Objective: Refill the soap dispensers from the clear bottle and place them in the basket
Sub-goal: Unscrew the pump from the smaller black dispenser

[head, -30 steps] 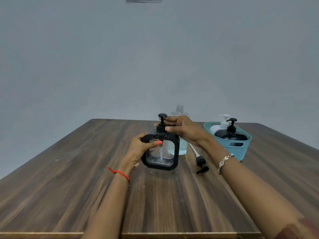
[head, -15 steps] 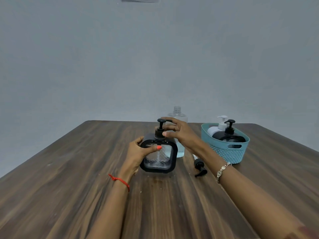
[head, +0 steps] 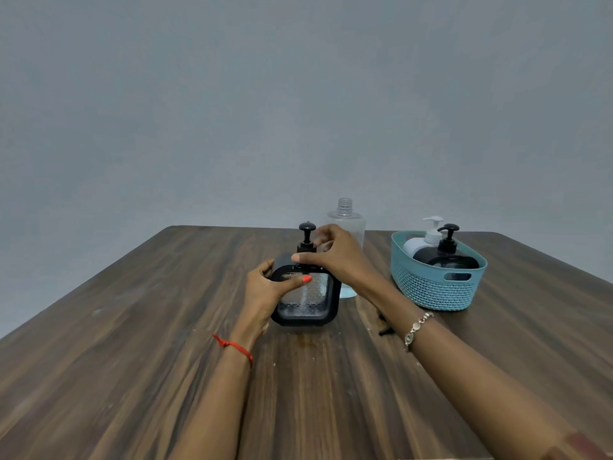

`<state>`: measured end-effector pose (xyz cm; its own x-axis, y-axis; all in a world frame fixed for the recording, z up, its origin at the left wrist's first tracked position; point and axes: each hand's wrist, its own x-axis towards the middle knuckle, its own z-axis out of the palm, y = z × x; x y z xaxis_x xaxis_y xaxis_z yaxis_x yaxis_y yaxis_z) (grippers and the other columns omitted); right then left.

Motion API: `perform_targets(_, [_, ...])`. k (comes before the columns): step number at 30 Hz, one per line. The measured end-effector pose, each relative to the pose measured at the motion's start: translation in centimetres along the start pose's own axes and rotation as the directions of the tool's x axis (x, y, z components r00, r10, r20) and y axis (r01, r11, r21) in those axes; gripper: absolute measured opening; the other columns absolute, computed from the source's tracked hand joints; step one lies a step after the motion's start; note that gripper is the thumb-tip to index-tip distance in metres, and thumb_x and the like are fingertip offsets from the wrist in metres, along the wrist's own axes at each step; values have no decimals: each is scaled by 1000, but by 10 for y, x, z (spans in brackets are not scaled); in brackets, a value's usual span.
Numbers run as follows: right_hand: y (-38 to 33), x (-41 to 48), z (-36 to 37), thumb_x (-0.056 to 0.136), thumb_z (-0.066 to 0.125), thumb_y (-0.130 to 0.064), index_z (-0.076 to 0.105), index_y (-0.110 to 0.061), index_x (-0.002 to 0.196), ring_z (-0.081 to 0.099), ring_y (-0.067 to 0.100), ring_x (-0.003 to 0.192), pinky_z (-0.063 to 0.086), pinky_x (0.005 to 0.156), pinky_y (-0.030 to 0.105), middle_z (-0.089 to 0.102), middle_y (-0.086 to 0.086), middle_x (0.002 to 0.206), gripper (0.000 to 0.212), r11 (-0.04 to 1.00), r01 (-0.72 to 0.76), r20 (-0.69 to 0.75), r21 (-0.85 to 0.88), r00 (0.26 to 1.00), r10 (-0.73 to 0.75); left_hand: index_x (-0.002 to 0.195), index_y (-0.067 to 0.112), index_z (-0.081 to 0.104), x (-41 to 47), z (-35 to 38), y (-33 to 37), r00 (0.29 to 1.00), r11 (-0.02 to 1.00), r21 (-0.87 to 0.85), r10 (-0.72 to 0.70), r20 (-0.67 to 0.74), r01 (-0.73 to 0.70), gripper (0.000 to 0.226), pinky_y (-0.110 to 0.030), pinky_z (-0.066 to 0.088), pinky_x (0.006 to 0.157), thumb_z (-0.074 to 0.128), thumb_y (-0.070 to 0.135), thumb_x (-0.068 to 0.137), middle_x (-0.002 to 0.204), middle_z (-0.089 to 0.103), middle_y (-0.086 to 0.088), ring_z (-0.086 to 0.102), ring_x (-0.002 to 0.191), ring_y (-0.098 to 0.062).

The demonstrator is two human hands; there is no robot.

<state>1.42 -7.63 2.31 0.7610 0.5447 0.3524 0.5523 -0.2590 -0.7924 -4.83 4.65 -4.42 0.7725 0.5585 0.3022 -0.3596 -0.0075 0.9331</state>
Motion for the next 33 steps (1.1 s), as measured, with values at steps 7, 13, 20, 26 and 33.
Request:
perform_targets(7, [-11,-5,-8,78,73,-14,67,-5,96,57,7,66,46,60,9,61,3,71,21,997,-10,112,73,994,1,93,8,65,-1,-5,-3,999,999,14,-34,-15,35,40,-21,54,59,83,2,58,85,71,-7,69,68,-11])
perform_targets(13, [-19,4,-30,80,72,-16,67,-15,98,54,9,75,40,68,18,58,0,78,19,987,60,-6,151,998,-60,89,9,66,0,-10,-4,997,998,3,-55,-53,56,37,-21,55,60,82,-1,58,82,71,-5,68,70,-12])
perform_targets(20, [2,-5,-40,74,76,-8,67,-18,101,60,10,94,47,78,28,65,-7,99,30,936,311,-200,167,940,-277,100,6,64,6,-21,-8,968,1000,11,-18,-251,22,48,-21,53,60,85,5,57,87,70,-4,66,75,-15])
perform_targets(26, [64,-20,-11,79,68,-1,69,-16,106,55,-6,92,45,81,14,61,-4,102,31,825,495,179,-273,869,-461,102,12,55,12,-32,-15,884,1000,-13,11,-468,-19,48,-30,48,71,83,8,63,95,64,-6,60,84,-20])
perform_targets(33, [93,-30,9,85,47,3,54,-14,128,50,21,114,44,96,33,49,5,129,47,691,494,482,-528,844,-235,108,11,48,13,-28,-16,878,998,-47,9,-478,-35,44,-23,48,66,75,6,74,100,59,-7,56,87,-20])
